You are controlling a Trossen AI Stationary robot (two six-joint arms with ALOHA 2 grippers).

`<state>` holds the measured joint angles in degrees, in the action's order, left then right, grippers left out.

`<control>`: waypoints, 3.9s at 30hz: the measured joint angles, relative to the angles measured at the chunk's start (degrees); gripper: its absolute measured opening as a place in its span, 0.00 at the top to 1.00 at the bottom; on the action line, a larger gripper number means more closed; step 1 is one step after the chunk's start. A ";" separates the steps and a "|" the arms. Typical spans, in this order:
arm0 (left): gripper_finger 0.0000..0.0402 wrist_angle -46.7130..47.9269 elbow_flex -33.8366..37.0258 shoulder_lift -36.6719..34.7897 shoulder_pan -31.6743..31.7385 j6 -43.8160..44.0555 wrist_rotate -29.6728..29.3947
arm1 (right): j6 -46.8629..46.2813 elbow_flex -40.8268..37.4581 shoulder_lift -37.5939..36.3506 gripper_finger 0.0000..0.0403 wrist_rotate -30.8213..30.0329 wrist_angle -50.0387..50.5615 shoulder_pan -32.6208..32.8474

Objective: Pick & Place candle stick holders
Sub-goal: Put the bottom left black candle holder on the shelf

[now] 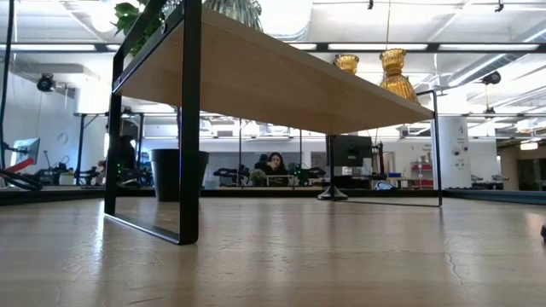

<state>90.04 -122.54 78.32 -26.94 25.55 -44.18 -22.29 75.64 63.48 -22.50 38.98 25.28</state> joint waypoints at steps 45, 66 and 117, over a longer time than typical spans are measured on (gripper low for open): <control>0.99 -3.88 44.24 -7.90 -29.83 57.07 41.63 | 0.23 -1.22 -14.16 0.98 -7.71 20.62 1.11; 0.90 -28.80 67.59 -8.35 -52.11 81.03 0.58 | -1.70 -1.29 -15.15 0.98 -18.78 20.66 1.07; 0.58 -35.24 74.47 -9.68 -46.46 66.35 -15.10 | -7.03 -1.29 -15.87 0.98 -25.52 19.08 1.07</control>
<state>54.80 -48.08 68.64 -73.41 91.90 -59.28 -29.32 74.35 47.62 -48.03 58.06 26.35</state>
